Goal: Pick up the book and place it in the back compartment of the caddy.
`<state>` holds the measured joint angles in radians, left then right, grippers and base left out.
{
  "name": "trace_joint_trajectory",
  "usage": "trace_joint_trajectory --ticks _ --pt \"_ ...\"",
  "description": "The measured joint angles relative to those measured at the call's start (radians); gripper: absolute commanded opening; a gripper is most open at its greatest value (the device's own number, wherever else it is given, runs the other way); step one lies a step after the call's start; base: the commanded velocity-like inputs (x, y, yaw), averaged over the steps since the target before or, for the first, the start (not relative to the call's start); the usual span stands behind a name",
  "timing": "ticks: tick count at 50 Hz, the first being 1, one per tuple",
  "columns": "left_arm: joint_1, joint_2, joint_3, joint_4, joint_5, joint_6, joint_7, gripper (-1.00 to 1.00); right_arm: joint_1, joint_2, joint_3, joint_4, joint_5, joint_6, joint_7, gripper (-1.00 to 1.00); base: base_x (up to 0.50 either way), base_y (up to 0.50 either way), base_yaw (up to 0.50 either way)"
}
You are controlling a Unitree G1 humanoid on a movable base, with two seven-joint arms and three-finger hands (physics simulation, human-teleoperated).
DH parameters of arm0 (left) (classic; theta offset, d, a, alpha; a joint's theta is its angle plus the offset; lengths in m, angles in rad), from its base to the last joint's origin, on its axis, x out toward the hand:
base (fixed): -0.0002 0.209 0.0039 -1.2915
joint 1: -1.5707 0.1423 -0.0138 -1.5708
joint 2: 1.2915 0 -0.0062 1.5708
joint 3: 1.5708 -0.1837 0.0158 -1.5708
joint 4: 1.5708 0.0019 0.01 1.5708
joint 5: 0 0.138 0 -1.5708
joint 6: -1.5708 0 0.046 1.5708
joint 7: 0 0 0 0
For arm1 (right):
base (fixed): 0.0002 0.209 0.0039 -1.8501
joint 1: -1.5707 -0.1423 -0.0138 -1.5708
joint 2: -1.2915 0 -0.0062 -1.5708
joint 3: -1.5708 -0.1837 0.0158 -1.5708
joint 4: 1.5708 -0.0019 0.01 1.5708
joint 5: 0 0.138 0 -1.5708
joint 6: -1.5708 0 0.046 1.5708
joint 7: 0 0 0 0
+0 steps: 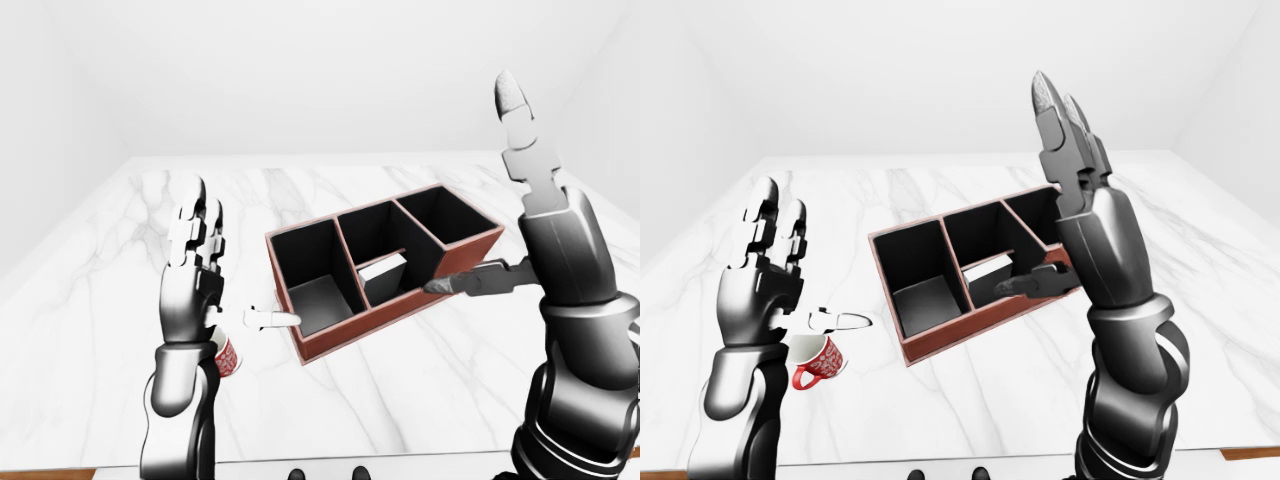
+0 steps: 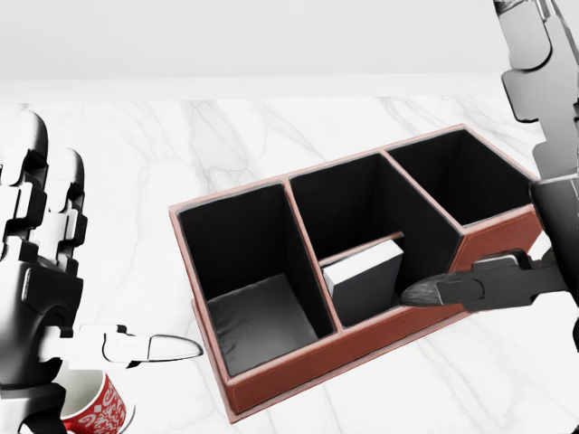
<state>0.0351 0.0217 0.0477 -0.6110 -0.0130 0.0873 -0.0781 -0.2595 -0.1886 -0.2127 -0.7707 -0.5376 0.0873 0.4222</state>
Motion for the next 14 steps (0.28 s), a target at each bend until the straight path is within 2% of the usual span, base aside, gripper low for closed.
trace_joint_trajectory --ticks 8,14 --pt "-0.011 0.003 0.014 -0.039 -0.014 0.0 0.0 1.0 0.029 0.005 -0.012 -0.14 0.081 0.0 0.012 1.0 0.0 0.0 0.0" --pt "-0.024 0.006 0.029 -0.08 -0.03 0.0 0.002 1.0 0.026 0.034 -0.041 -0.202 0.13 0.0 0.047 1.0 0.0 0.0 0.0"
